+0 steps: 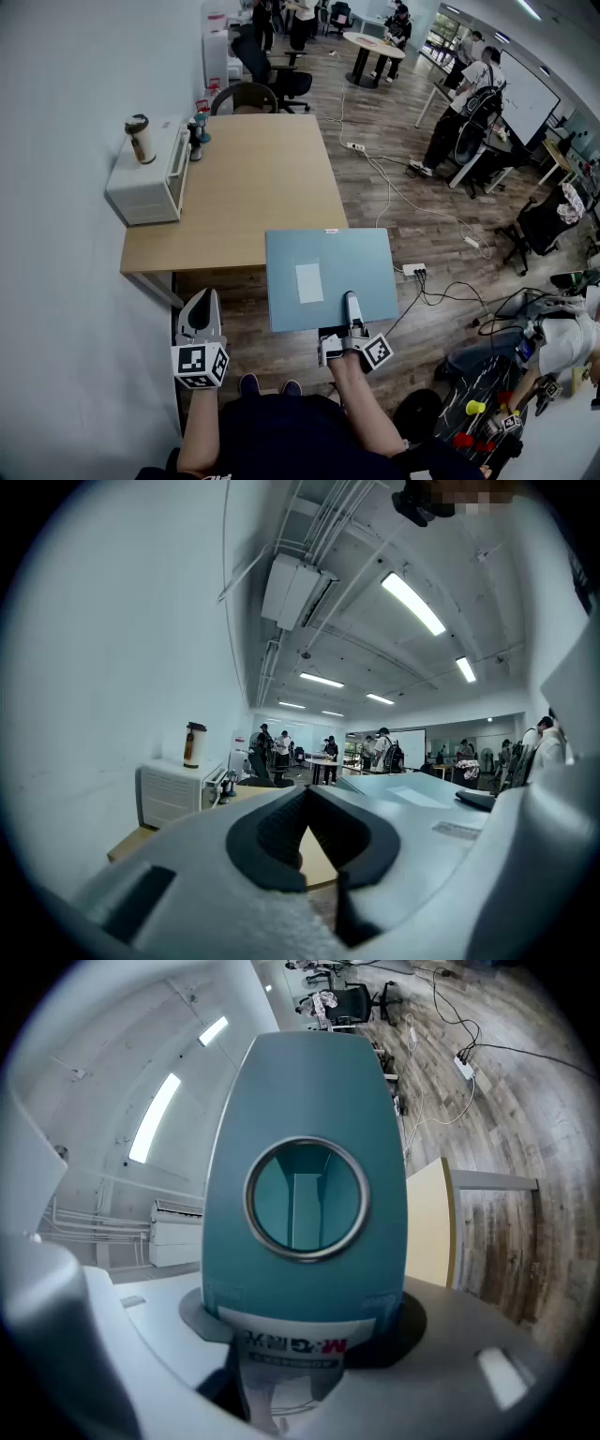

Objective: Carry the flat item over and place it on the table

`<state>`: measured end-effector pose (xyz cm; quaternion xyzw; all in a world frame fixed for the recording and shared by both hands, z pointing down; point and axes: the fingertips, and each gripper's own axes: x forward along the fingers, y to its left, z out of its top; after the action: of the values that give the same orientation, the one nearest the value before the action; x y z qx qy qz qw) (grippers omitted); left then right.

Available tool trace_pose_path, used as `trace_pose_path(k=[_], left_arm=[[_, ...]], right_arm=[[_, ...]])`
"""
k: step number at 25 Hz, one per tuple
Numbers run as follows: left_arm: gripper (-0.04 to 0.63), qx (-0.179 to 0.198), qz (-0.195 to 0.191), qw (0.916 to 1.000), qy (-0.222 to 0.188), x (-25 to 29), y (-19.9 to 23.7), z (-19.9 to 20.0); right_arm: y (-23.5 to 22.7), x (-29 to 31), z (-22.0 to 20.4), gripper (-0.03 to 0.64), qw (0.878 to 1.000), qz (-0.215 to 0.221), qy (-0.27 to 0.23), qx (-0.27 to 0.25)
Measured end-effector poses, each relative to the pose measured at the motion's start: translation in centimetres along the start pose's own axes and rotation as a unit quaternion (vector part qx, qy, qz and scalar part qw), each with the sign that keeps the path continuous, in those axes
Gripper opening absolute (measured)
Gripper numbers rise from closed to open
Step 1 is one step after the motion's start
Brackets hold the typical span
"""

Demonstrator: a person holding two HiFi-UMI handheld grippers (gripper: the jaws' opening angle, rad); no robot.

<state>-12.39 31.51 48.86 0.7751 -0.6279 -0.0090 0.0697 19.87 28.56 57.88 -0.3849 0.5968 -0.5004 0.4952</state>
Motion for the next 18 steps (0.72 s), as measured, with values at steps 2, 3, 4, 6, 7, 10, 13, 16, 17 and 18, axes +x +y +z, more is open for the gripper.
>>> trace_pose_path(k=[2, 3, 4, 6, 7, 10, 13, 16, 17, 18], left_arm=[[-0.006, -0.002, 0.0, 1.0, 0.0, 0.2, 0.1, 0.1], [-0.006, -0.002, 0.0, 1.0, 0.0, 0.3, 0.1, 0.2], [-0.006, -0.002, -0.001, 1.0, 0.001, 0.3, 0.1, 0.2], [-0.006, -0.001, -0.003, 1.0, 0.002, 0.4, 0.0, 0.1], [-0.006, -0.001, -0.002, 1.0, 0.003, 0.4, 0.0, 0.0], [-0.006, -0.002, 0.0, 1.0, 0.002, 0.4, -0.2, 0.0], [-0.006, -0.002, 0.003, 1.0, 0.002, 0.4, -0.4, 0.0], [-0.006, -0.002, 0.007, 1.0, 0.0, 0.4, -0.8, 0.2], [-0.006, 0.001, 0.01, 1.0, -0.001, 0.3, -0.9, 0.2], [-0.006, 0.005, 0.013, 0.9999, -0.002, 0.2, -1.1, 0.2]], right_arm=[[0.0, 0.3, 0.0, 0.279, 1.0, -0.002, 0.002, -0.003], [0.0, 0.4, 0.0, 0.279, 1.0, -0.003, 0.002, -0.004], [0.0, 0.4, 0.0, 0.279, 1.0, -0.003, 0.003, -0.003], [-0.1, 0.4, 0.0, 0.279, 1.0, -0.002, 0.004, -0.003], [-0.1, 0.4, 0.0, 0.28, 1.0, -0.001, 0.005, -0.003], [0.3, 0.4, 0.2, 0.28, 1.0, 0.006, 0.007, -0.007], [0.6, 0.4, 0.7, 0.281, 1.0, 0.011, 0.001, -0.008], [0.8, 0.4, 1.3, 0.281, 1.0, 0.014, -0.003, -0.001], [0.9, 0.3, 1.5, 0.281, 1.0, 0.015, -0.003, -0.001], [0.9, 0.2, 1.8, 0.281, 1.0, 0.014, -0.003, -0.002]])
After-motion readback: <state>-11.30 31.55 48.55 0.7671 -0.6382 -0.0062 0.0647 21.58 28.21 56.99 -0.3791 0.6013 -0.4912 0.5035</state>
